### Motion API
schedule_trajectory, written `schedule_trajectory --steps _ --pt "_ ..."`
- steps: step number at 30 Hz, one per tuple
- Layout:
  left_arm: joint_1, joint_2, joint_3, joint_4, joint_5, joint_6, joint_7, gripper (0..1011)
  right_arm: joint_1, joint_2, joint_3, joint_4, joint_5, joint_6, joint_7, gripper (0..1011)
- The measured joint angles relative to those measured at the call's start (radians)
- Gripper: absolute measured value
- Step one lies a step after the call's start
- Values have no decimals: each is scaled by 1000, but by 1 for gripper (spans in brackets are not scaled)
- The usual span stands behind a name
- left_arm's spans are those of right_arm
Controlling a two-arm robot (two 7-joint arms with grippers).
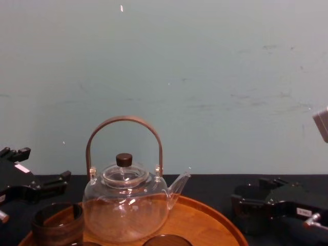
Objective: Pick up the glass from the table and place it on the tray.
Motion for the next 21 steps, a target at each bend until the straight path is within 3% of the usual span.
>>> schedule_trajectory --steps 8,21 --pt "0 0 0 0 0 0 0 1001 0 1 0 0 0 0 -1 902" --pt "0 0 0 0 0 0 0 1002 -1 2 1 -1 0 0 -1 899"
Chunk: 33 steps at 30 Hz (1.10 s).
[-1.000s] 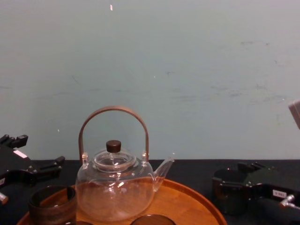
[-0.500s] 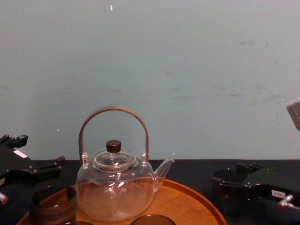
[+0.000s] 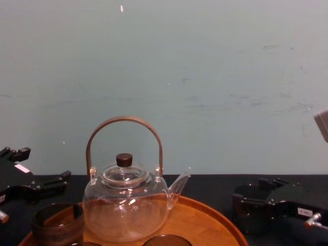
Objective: Pick up the glass from the table and place it on the tray.
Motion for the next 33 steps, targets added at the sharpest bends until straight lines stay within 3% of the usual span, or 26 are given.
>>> schedule_trajectory --steps 16,33 --pt "0 0 0 0 0 0 0 1001 -3 2 1 -3 7 -5 10 899" --pt "0 0 0 0 0 0 0 1001 -46 33 9 -109 24 -13 15 899"
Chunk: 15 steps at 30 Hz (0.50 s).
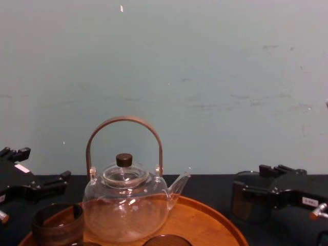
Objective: Pick up the glass from the table and place it on the tray.
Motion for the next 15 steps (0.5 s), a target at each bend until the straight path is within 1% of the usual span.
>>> schedule_trajectory --steps 10,15 --pt "0 0 0 0 0 0 0 1002 -22 10 -11 -64 7 14 1 899" --pt "0 0 0 0 0 0 0 1001 -31 12 -23 -95 11 19 7 899"
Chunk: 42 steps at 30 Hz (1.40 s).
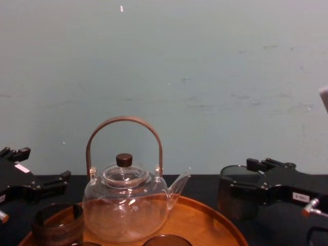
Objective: Pick up the glass from the table and place it on the tray.
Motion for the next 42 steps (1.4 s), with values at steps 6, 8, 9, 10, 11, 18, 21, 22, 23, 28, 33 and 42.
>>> schedule_trajectory --steps 6,8,9,10,11,18,21,22,23,28,33,42 --pt "0 0 0 0 0 0 0 1001 -5 0 -15 -22 6 1 7 899" --pt "0 0 0 0 0 0 0 1001 -5 -2 -21 -23 8 0 11 899" --pt "0 0 0 0 0 0 0 1001 -4 -3 -23 -22 8 0 12 899" --pt "0 0 0 0 0 0 0 1001 -3 -5 -26 -20 8 -1 14 899" --pt "0 0 0 0 0 0 0 1001 -1 -6 -28 -18 8 -2 15 899" --pt "0 0 0 0 0 0 0 1001 19 -23 -53 16 8 -8 26 899" --pt "0 0 0 0 0 0 0 1001 28 -30 -59 34 7 -12 28 899" --pt "0 0 0 0 0 0 0 1001 34 -35 -63 47 7 -16 31 899" --pt "0 0 0 0 0 0 0 1001 38 -38 -65 54 7 -17 32 899" --pt "0 0 0 0 0 0 0 1001 59 -57 -77 98 4 -27 39 899" --pt "0 0 0 0 0 0 0 1001 70 -70 -86 124 1 -34 46 898" --pt "0 0 0 0 0 0 0 1001 81 -88 -101 153 -4 -42 56 899"
